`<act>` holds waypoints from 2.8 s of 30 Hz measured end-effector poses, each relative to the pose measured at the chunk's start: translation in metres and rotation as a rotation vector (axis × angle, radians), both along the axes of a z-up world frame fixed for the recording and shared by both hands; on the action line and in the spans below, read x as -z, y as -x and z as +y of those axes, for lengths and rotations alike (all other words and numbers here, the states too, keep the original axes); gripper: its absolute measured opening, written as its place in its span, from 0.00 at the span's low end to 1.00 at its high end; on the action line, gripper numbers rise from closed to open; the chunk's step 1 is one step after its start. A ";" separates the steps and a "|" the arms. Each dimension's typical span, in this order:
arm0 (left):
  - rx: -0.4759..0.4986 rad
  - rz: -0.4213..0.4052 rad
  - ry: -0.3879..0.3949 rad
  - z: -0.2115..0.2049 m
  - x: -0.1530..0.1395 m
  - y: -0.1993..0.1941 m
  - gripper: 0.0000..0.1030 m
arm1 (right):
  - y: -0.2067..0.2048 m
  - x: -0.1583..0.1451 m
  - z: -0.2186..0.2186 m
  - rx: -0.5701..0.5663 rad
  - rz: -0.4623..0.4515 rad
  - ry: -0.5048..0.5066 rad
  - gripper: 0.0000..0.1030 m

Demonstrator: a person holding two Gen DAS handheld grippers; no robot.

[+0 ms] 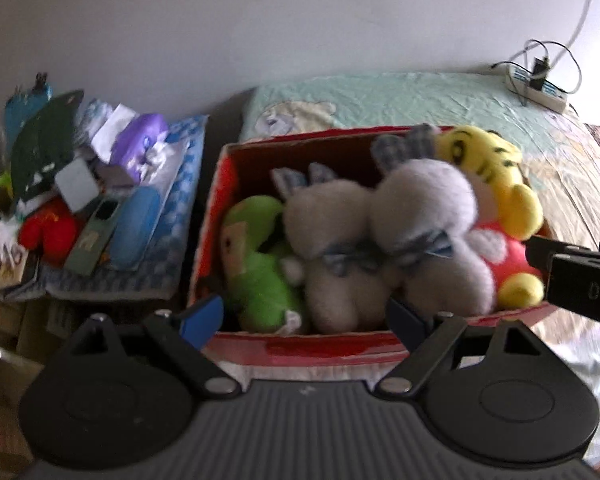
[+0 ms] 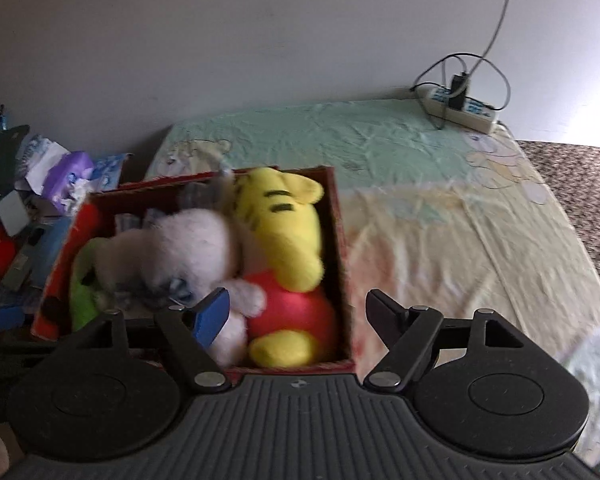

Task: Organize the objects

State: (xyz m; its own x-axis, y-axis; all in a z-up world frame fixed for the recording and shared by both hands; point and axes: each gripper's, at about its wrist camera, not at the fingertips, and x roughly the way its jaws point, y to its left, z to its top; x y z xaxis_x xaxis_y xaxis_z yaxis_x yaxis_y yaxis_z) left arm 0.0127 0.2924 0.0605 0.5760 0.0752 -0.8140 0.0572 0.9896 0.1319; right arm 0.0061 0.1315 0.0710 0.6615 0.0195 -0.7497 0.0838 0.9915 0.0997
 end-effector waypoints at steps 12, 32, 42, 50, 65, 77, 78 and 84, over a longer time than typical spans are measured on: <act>-0.030 0.032 -0.010 0.015 0.015 -0.020 0.85 | -0.007 0.010 0.014 -0.026 0.039 0.005 0.75; -0.033 0.029 -0.027 0.021 0.018 -0.016 0.85 | -0.009 0.011 0.032 -0.052 0.016 0.014 0.74; -0.030 0.066 -0.029 0.021 0.023 -0.021 0.85 | -0.008 0.010 0.027 -0.025 0.011 0.016 0.75; -0.024 0.076 -0.040 0.016 0.023 -0.020 0.85 | -0.002 0.014 0.021 -0.007 0.018 -0.003 0.75; -0.055 0.073 -0.036 0.015 0.010 -0.016 0.85 | -0.005 0.003 0.015 -0.051 0.037 -0.036 0.75; -0.014 0.066 -0.043 0.010 0.010 -0.001 0.85 | 0.010 0.004 0.012 -0.010 0.023 -0.072 0.76; -0.013 0.069 -0.040 0.011 0.010 0.000 0.85 | 0.011 0.003 0.013 -0.009 0.019 -0.066 0.76; -0.024 0.057 -0.026 0.014 0.007 0.007 0.85 | 0.015 -0.002 0.017 -0.021 0.005 -0.058 0.76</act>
State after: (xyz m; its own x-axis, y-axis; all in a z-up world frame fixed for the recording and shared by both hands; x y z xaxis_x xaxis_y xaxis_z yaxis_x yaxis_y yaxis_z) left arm 0.0056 0.3068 0.0539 0.5262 0.1094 -0.8433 0.0421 0.9871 0.1543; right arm -0.0093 0.1490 0.0726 0.6566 0.0773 -0.7503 0.0632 0.9856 0.1568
